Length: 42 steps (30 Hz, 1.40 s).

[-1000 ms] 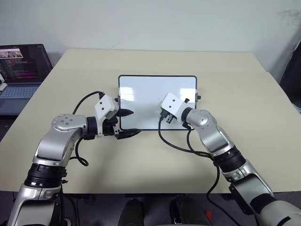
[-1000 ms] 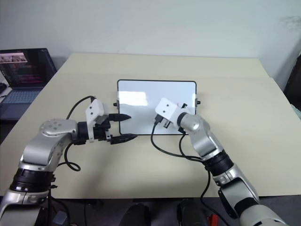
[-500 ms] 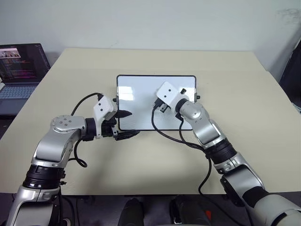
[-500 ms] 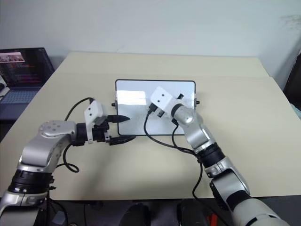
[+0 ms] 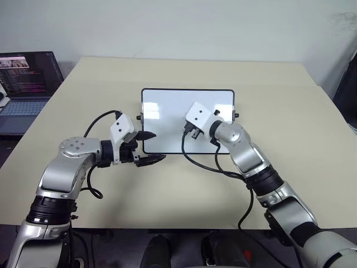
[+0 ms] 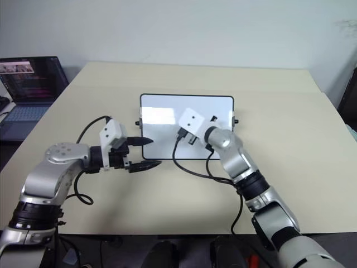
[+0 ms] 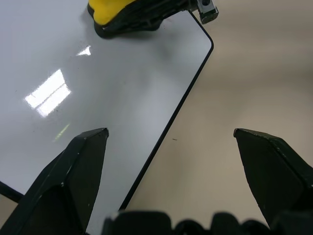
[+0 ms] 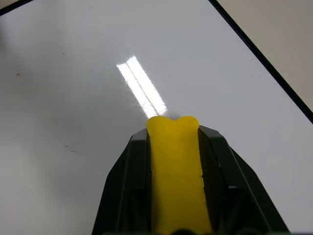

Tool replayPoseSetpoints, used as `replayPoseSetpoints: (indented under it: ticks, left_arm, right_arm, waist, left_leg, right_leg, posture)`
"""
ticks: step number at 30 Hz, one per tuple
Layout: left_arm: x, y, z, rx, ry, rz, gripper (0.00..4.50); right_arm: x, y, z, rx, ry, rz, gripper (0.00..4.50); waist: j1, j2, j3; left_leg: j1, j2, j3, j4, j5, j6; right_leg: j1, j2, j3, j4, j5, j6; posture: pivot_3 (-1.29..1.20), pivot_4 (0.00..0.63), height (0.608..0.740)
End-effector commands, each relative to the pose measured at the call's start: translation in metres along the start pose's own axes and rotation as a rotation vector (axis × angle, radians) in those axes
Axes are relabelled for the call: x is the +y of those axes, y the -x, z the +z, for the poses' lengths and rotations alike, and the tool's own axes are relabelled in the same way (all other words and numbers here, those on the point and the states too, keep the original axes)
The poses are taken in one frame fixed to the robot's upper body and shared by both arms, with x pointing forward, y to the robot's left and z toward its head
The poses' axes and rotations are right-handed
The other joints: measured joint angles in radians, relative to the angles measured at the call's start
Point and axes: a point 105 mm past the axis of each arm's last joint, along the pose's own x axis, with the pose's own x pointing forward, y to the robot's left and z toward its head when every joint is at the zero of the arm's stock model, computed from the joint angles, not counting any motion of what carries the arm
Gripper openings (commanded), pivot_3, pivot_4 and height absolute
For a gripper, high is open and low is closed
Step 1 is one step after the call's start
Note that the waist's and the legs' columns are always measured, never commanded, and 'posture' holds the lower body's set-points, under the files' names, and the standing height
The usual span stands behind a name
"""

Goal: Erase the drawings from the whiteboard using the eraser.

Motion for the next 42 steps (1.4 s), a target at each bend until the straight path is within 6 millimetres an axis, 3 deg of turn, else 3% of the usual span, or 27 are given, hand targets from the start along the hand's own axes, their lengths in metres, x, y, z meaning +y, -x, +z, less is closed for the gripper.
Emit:
replayPoseSetpoints:
  ticks: [1,6,9,12,15,19,26,33,37,42]
  left_arm:
    - [-0.001,0.0,0.014,-0.042,-0.043,-0.012,4.5]
    - [-0.003,-0.001,0.013,-0.04,-0.045,-0.025,4.5]
    - [-0.003,-0.003,0.016,-0.046,-0.053,-0.034,4.5]
    - [-0.003,-0.006,0.017,-0.049,-0.063,-0.048,4.5]
    - [-0.007,-0.011,0.023,-0.07,-0.08,-0.075,4.5]
    - [-0.011,-0.017,0.028,-0.091,-0.085,-0.101,4.5]
    - [-0.018,-0.029,0.035,-0.102,-0.126,-0.153,4.5]
    - [-0.021,-0.032,0.041,-0.115,-0.144,-0.18,4.5]
    - [-0.019,-0.029,0.037,-0.106,-0.141,-0.172,4.5]
    - [-0.019,-0.028,0.034,-0.097,-0.132,-0.167,4.5]
  right_arm:
    - [0.011,0.004,-0.024,0.092,-0.034,0.041,0.99]
    - [0.021,0.012,-0.03,0.1,-0.036,0.08,0.99]
    - [0.008,0.023,-0.012,0.003,-0.142,0.026,0.99]
    - [-0.004,0.039,0.005,-0.076,-0.246,-0.003,0.99]
    - [-0.005,0.072,0.014,-0.14,-0.381,0.009,0.99]
    - [0.01,0.101,-0.002,-0.079,-0.412,0.012,0.99]
    - [0.037,0.126,-0.042,0.074,-0.415,-0.029,0.99]
    - [0.035,0.129,-0.04,0.047,-0.418,-0.072,0.99]
    - [0.008,0.12,-0.022,-0.07,-0.352,-0.192,0.99]
    - [-0.023,0.091,-0.012,-0.091,-0.205,-0.314,0.99]
  waist:
    - [-0.001,0.0,0.0]
    - [-0.002,0.0,0.0]
    - [-0.001,0.0,0.0]
    - [0.0,0.001,0.001]
    - [0.002,0.001,0.002]
    - [0.001,0.001,0.002]
    - [-0.003,0.001,0.002]
    - [-0.009,0.001,0.002]
    - [-0.01,0.001,0.002]
    - [-0.01,0.001,0.002]
  left_leg:
    - [0.0,0.0,0.0,0.0,0.0,0.0]
    - [0.0,0.0,0.0,-0.001,0.0,0.0]
    - [0.0,0.0,0.0,-0.001,0.0,0.0]
    - [-0.002,0.0,0.0,0.0,0.0,0.0]
    - [-0.004,0.0,-0.001,-0.001,0.0,0.0]
    - [-0.005,0.0,-0.001,-0.003,-0.002,-0.002]
    - [-0.004,-0.001,0.0,-0.003,-0.003,-0.004]
    - [-0.003,0.0,0.001,-0.003,-0.003,-0.004]
    - [-0.003,0.0,0.001,-0.003,-0.003,-0.004]
    - [-0.003,0.0,0.001,-0.002,-0.003,-0.004]
  right_leg:
    - [0.0,0.0,0.0,0.0,0.0,0.0]
    - [0.0,0.0,0.0,0.0,0.0,0.0]
    - [0.0,0.0,0.0,0.0,0.0,0.0]
    - [-0.001,0.0,-0.001,-0.001,0.0,0.0]
    - [-0.002,0.0,-0.001,-0.002,0.0,0.0]
    - [-0.002,-0.001,-0.001,-0.004,0.0,-0.001]
    - [-0.002,0.0,0.0,-0.006,-0.003,0.004]
    - [-0.002,0.002,0.001,-0.005,-0.003,0.004]
    - [-0.002,0.003,0.001,-0.005,-0.003,0.004]
    - [-0.002,0.003,0.001,-0.004,-0.003,0.004]
  posture:
    - [0.0,0.15,0.74]
    - [0.0,0.15,0.74]
    - [0.0,0.15,0.74]
    - [0.0,0.15,0.74]
    - [0.0,0.15,0.74]
    - [0.0,0.15,0.74]
    - [0.0,0.15,0.74]
    - [0.0,0.15,0.74]
    - [0.0,0.15,0.74]
    - [0.0,0.15,0.74]
